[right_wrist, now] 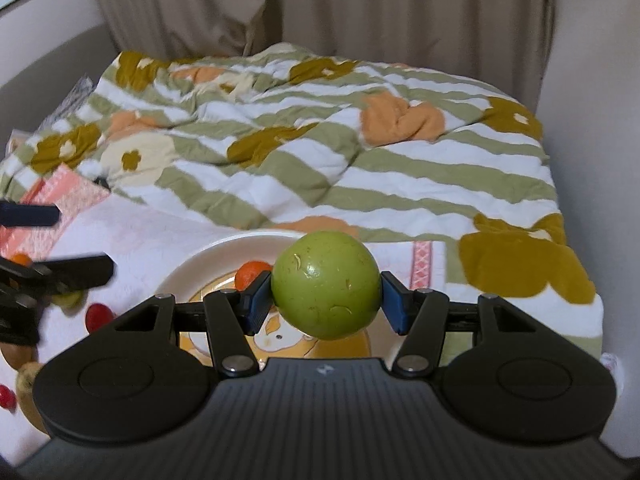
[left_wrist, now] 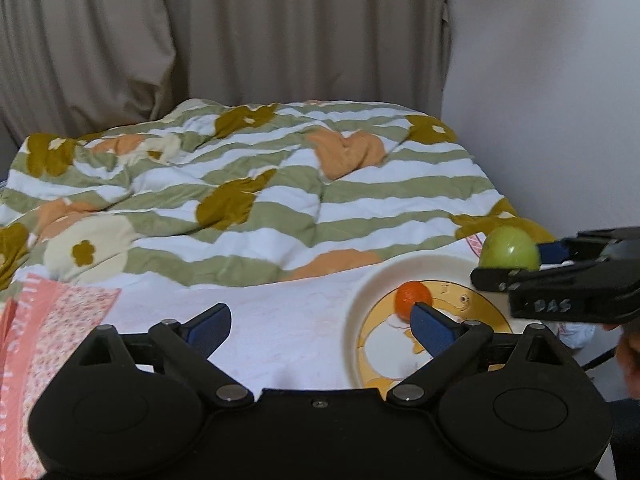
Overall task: Organize fruits
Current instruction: 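Carry the mandarin and green apple toward the white bowl with both tools, then release the mandarin and green apple into the bowl, withdraw both tools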
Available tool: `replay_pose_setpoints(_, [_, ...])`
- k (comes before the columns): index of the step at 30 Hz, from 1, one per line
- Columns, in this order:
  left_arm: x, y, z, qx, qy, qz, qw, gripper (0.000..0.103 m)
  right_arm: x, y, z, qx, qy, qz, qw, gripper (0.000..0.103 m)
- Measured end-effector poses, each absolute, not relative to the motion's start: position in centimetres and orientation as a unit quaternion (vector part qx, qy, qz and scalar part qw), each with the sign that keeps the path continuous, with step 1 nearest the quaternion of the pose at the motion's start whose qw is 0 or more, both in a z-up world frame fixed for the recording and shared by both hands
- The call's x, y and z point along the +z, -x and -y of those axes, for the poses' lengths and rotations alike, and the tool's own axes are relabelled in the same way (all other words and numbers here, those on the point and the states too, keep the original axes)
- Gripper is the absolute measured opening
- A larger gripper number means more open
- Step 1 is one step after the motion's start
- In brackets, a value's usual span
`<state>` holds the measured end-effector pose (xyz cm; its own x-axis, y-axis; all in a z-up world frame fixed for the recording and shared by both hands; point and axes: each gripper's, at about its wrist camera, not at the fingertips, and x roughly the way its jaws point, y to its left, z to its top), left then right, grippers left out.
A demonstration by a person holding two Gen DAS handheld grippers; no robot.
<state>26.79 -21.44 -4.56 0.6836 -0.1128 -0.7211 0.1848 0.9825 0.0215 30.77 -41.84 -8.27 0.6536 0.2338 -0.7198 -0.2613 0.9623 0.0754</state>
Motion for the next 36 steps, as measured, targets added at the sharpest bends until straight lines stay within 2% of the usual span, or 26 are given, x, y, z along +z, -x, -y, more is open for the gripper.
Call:
replay_pose_setpoints(11, [-4.1,-25.9,19.8,-0.054,-0.021,-0.395,0.917,0.099,-12.2,-31.2,39.1,0.148,0.087,-0.396,0.902,0.072])
replay_pose_setpoints(13, [-4.1,-25.8,19.7,-0.05,-0.019,-0.398,0.916,0.099,-12.3,-31.0,38.9,0.142,0.093,-0.389,0.905,0.079])
replay_pose_setpoints(15, [-4.0,-25.4,19.5,-0.046,-0.018,-0.396,0.917,0.099,-11.9,-30.6,38.8,0.133,0.11,-0.372,0.912,0.103])
replay_pose_setpoints(18, [-3.7,-24.9,19.3,-0.043,-0.016,-0.395,0.918,0.099,-11.1,-29.7,38.7,0.12,0.125,-0.339,0.925,0.103])
replay_pose_setpoints(26, [-2.6,-23.5,19.3,-0.034,-0.013,-0.389,0.92,0.099,-9.4,-28.8,40.1,0.114,0.091,-0.349,0.926,0.103])
replay_pose_setpoints(36, [1.1,-19.0,19.6,-0.012,0.006,-0.351,0.936,0.099,-3.6,-23.9,42.3,0.101,0.062,-0.335,0.935,0.103])
